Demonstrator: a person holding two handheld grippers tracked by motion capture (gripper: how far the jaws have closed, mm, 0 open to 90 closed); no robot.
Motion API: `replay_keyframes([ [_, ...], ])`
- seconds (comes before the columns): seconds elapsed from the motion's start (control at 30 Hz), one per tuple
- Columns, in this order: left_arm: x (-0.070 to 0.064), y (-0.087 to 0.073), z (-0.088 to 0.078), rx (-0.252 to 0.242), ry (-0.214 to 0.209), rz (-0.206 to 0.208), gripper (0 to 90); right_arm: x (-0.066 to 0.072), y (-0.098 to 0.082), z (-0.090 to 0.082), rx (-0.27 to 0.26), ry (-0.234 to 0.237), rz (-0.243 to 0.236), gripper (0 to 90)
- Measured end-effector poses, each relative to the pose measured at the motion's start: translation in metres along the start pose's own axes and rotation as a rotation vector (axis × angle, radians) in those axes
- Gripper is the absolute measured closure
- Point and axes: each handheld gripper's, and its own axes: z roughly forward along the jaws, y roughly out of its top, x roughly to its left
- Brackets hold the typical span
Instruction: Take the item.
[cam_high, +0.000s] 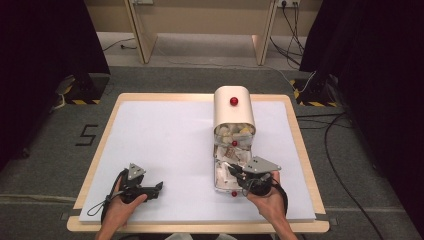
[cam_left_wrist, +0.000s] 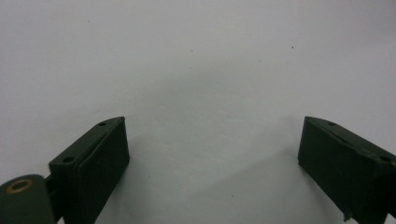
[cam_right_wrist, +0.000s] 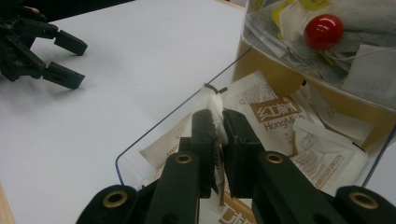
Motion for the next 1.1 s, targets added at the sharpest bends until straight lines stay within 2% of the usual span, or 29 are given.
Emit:
replay_keyframes([
  [1.1, 0.0, 0.0, 0.0, -0.004, 0.001, -0.003, 8.2, -0.017, 0.01, -0.018, -0.066, -0.02, 0.044, 83.5],
])
